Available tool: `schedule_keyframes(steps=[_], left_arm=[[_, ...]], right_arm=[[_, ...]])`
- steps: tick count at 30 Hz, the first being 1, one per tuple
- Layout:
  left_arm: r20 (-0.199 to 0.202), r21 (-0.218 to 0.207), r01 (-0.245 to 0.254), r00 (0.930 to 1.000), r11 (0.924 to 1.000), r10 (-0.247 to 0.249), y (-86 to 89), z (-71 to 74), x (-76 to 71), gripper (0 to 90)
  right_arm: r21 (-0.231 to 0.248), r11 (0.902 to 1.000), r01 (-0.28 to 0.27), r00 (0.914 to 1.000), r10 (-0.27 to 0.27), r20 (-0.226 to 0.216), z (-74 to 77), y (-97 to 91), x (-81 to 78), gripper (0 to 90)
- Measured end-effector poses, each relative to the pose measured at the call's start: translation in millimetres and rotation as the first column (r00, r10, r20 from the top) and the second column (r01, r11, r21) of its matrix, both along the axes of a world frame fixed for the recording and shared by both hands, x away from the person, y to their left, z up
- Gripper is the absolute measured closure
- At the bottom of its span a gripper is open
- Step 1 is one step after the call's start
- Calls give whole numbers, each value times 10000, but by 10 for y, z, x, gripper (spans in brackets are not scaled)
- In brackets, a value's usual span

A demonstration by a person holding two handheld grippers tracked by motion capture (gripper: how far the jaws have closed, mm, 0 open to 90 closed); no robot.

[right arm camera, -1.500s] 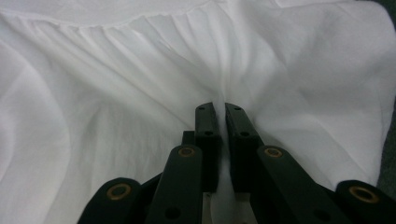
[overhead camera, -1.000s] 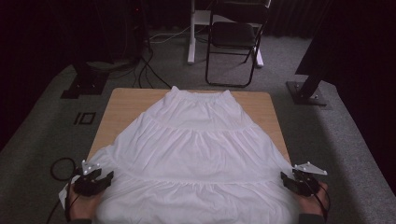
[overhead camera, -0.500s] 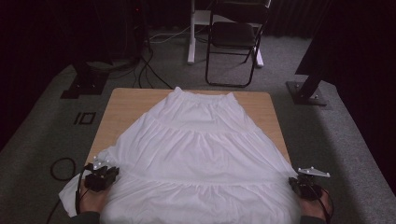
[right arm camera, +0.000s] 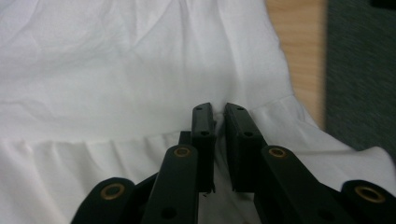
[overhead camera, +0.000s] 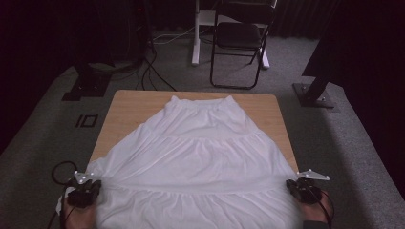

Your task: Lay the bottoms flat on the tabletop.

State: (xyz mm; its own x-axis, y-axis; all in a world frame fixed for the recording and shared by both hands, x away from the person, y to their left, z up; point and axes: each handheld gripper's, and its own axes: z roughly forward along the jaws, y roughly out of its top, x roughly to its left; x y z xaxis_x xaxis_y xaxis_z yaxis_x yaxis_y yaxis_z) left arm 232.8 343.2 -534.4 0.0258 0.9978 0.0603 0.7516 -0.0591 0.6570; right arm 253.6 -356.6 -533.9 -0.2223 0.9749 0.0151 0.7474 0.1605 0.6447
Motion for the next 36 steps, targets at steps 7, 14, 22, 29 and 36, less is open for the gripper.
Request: schedule_keyframes(steps=[7, 14, 22, 29, 36], left_arm=[[125, -256, 70, 9999, 9996, -66, -16, -6, 52, 785], [89, -443, 992, 9951, 9941, -989, -215, 2, 209, 700], [1508, -928, 1163, 9833, 9889, -1015, -290, 259, 279, 583], [1115, -830, 1180, 9878, 9895, -1085, -323, 143, 494, 552], [937, -862, 1144, 9899, 9897, -1063, -232, -86, 467, 544]], right_arm=[[-554, 9977, -395, 9992, 398, 34, -7, 182, 152, 850], [-1016, 9904, 938, 9955, -921, 213, -16, -43, 252, 873], [-567, 9969, 539, 9959, -496, 752, 78, 13, 297, 637], [-424, 9990, -153, 9950, 194, 983, 66, 218, 502, 524], [-327, 9983, 472, 9966, -449, 685, -67, 121, 620, 538]])
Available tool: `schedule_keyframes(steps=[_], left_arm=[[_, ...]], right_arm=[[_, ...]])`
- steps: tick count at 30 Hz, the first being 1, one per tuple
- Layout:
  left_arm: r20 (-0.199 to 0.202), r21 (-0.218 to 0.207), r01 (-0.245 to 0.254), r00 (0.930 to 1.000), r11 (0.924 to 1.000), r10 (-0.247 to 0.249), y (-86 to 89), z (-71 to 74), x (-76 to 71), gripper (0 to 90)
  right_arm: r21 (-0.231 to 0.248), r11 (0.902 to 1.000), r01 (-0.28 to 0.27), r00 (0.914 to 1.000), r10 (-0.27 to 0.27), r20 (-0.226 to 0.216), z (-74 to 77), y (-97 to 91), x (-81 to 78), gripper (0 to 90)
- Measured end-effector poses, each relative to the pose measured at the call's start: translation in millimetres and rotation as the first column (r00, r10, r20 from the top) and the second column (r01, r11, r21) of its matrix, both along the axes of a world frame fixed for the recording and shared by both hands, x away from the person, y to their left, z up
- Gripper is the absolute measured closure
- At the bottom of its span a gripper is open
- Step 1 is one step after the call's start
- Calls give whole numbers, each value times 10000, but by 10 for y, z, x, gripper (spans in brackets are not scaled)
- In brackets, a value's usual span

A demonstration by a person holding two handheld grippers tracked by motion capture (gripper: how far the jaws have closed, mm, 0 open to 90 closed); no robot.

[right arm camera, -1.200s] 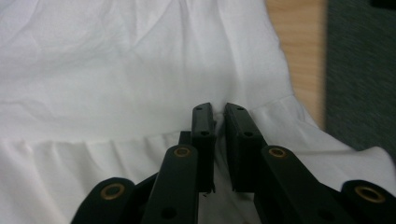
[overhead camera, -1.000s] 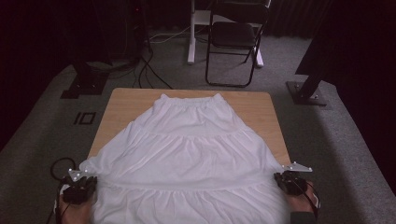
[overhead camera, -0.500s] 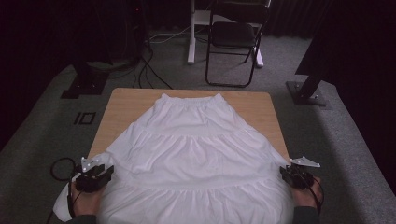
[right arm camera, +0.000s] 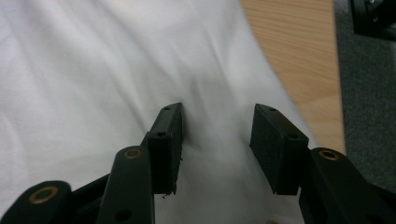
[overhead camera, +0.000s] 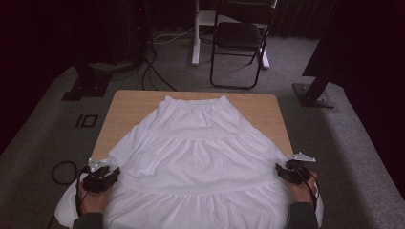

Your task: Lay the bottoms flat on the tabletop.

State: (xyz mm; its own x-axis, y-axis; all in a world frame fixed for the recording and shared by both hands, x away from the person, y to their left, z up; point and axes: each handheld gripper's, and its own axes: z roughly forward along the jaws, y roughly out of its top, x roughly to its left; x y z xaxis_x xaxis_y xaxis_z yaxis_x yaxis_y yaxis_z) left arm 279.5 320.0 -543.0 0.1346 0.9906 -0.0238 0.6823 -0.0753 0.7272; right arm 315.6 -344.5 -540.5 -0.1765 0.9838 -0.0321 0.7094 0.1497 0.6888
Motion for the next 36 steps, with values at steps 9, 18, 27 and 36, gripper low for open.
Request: schedule_keyframes(steps=[9, 18, 27, 36], left_arm=[[133, -185, 294, 9995, 9994, -291, 242, -20, -264, 508], [763, -448, -137, 9969, 9989, 171, 418, 46, -668, 497], [1087, 198, 109, 9940, 9997, -130, 329, 102, -823, 498], [1084, 223, 312, 9935, 9993, -334, 292, 115, -884, 503]], right_arm=[[444, 9990, -60, 9991, 41, 430, -53, -265, -338, 467], [371, 9992, -135, 9978, 111, 649, -40, -354, -752, 434], [774, 9970, 81, 9920, -177, 1246, -11, -392, -1110, 437], [656, 9978, 112, 9914, -197, 1294, -25, -390, -1163, 437]])
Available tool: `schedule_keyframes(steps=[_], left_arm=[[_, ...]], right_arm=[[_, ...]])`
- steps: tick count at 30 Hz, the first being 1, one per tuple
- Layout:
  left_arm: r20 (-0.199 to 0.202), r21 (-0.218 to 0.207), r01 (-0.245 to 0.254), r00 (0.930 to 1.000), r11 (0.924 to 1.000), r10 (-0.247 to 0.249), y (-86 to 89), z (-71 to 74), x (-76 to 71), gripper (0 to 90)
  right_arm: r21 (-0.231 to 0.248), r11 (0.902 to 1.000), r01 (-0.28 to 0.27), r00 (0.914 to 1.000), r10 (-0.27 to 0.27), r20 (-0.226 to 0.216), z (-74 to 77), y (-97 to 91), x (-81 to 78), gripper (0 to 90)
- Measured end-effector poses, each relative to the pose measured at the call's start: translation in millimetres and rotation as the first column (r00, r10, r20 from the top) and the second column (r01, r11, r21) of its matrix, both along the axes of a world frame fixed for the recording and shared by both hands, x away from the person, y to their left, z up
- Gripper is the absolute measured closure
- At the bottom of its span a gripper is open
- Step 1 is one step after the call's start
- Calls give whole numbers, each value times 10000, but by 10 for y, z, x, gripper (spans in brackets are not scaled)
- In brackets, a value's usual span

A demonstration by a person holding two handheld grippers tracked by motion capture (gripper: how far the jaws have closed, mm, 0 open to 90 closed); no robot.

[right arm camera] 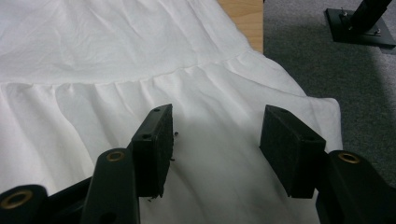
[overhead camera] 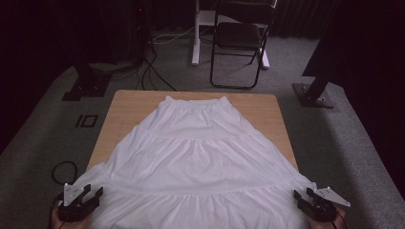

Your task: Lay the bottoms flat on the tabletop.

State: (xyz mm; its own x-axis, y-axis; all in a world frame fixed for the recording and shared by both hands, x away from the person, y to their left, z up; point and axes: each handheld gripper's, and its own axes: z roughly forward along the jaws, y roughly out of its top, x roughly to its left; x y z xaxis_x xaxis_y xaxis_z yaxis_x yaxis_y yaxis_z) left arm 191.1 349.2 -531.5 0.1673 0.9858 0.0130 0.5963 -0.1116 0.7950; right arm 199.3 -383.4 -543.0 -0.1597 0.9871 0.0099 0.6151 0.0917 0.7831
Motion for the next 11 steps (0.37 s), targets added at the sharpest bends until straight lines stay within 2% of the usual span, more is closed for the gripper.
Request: schedule_keyframes(steps=[11], left_arm=[[-118, -56, 13, 9999, 10000, -14, 1, -10, -28, 505]], right_arm=[[-15, 10000, 70, 10000, -70, -36, -12, -11, -2, 434]])
